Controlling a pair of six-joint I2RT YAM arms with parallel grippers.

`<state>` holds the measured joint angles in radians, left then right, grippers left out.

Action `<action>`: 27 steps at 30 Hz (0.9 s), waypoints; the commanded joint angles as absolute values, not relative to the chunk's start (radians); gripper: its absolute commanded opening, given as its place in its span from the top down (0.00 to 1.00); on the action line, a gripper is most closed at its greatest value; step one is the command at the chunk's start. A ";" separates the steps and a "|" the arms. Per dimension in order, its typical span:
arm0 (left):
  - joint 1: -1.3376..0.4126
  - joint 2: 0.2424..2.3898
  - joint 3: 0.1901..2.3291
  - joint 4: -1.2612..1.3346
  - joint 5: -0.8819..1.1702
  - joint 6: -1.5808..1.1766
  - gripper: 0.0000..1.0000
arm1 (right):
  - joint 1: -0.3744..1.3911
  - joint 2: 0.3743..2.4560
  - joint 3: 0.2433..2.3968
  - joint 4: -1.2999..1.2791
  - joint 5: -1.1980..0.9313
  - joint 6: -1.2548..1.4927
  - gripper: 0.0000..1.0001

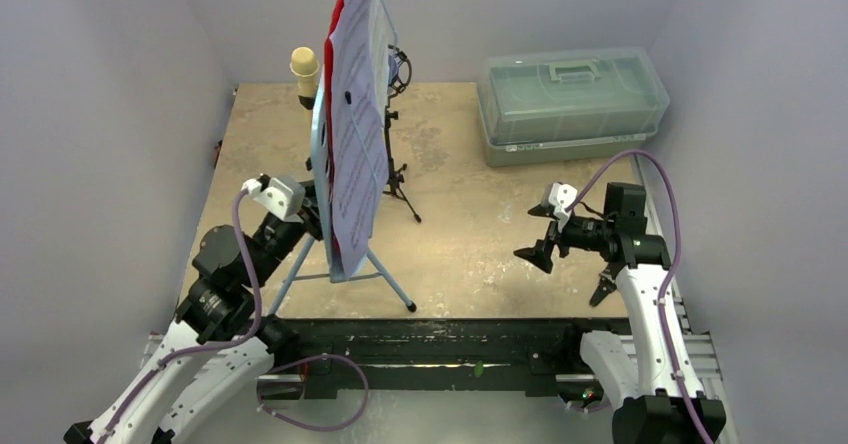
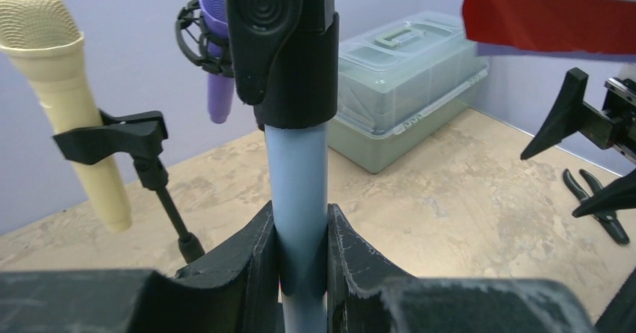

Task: Pack up the instrument practice props
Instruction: Place the music stand at the center of the board.

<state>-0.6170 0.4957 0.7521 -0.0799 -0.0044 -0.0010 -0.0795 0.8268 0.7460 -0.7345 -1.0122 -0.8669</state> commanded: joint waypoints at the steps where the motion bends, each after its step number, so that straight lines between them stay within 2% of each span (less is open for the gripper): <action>1: -0.616 0.440 0.741 0.129 -0.133 0.112 1.00 | -0.081 0.830 0.776 -0.768 -1.070 -0.918 0.01; 9: -0.615 0.428 0.680 0.207 -0.204 0.183 1.00 | -0.074 0.856 0.797 -0.856 -1.127 -1.028 0.01; 13: -0.616 0.426 0.658 0.231 -0.221 0.207 1.00 | -0.014 0.897 0.825 -0.889 -1.139 -1.111 0.01; 19: -0.616 0.435 0.653 0.232 -0.199 0.205 1.00 | 0.303 1.051 0.915 -0.695 -0.962 -0.987 0.01; 27: -0.616 0.443 0.665 0.210 -0.161 0.177 1.00 | 0.616 1.387 1.251 -0.666 -0.913 -0.920 0.01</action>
